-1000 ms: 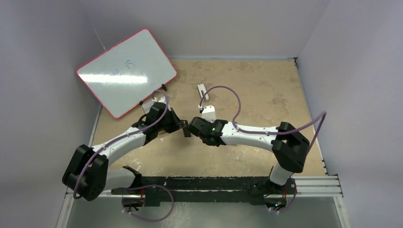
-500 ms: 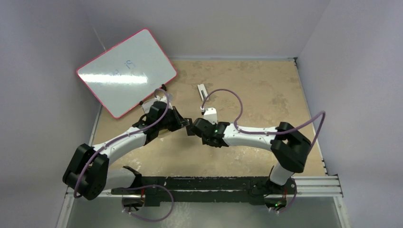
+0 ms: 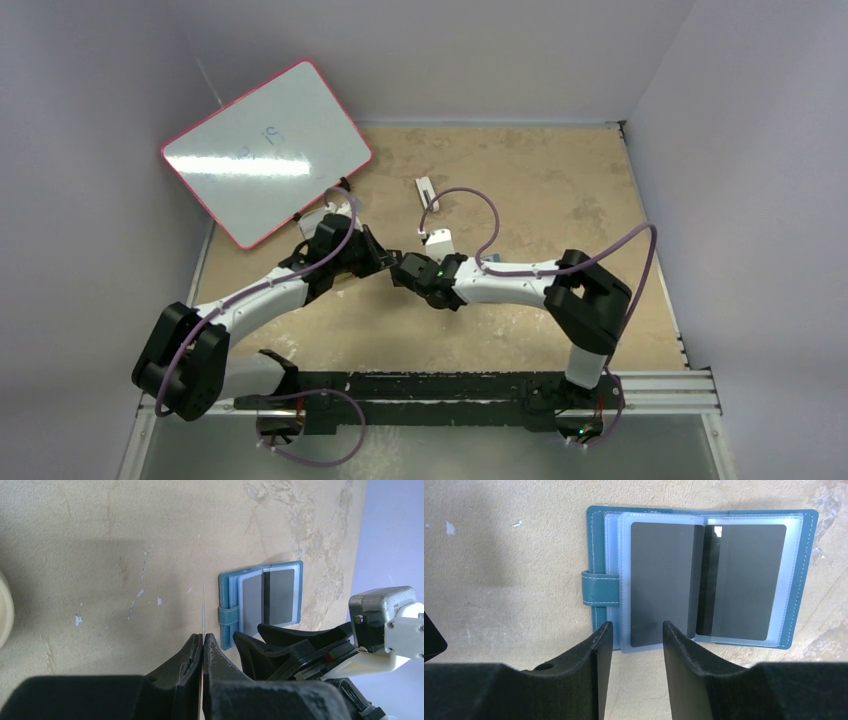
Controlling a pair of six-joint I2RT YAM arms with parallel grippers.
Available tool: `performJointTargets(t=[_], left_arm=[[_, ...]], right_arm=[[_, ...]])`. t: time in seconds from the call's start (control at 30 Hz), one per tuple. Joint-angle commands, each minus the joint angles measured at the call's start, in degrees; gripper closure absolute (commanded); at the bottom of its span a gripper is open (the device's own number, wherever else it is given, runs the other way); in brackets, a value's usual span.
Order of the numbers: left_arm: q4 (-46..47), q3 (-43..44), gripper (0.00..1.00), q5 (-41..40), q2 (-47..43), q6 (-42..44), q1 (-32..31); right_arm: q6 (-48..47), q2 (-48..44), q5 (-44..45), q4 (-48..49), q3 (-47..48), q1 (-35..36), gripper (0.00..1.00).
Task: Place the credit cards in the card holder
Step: Turn over the card slot in the card holder.
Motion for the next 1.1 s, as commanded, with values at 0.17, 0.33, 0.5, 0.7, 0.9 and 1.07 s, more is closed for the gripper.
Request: performJointTargets(t=[0.17,0.33,0.5,0.7,0.9,1.07], left_arm=[[1.43,1.45,1.00,-0.66,0.65,0.65,-0.14],[1.35,1.49,1.00,-0.78,0.69,0.68,-0.14],[1.48,1.58,1.00,-0.81,1.05,0.64,-0.14],[1.50,1.57,1.00,-0.79,0.90,0.64,-0.14],[1.71,1.45,1.00,-0.79,0.85,0.55,-0.14],[1.36,2.02,1.00,-0.79,0.48,0.79,-0.14]], right_arm=[[2.23,2.03,5.32,-5.27,3.40,0.18,0.64],[2.13,2.78,4.67,-4.95,3.48,1.10,0.63],[4.09,3.69,5.88,-7.37,4.05,1.94,0.61],[5.58,4.95,7.37,-9.73,4.51,1.94,0.65],[8.31,6.51,10.74,-14.49,6.56,2.36,0.76],[10.88,7.74,13.80,-18.72,7.73,2.77,0.91]])
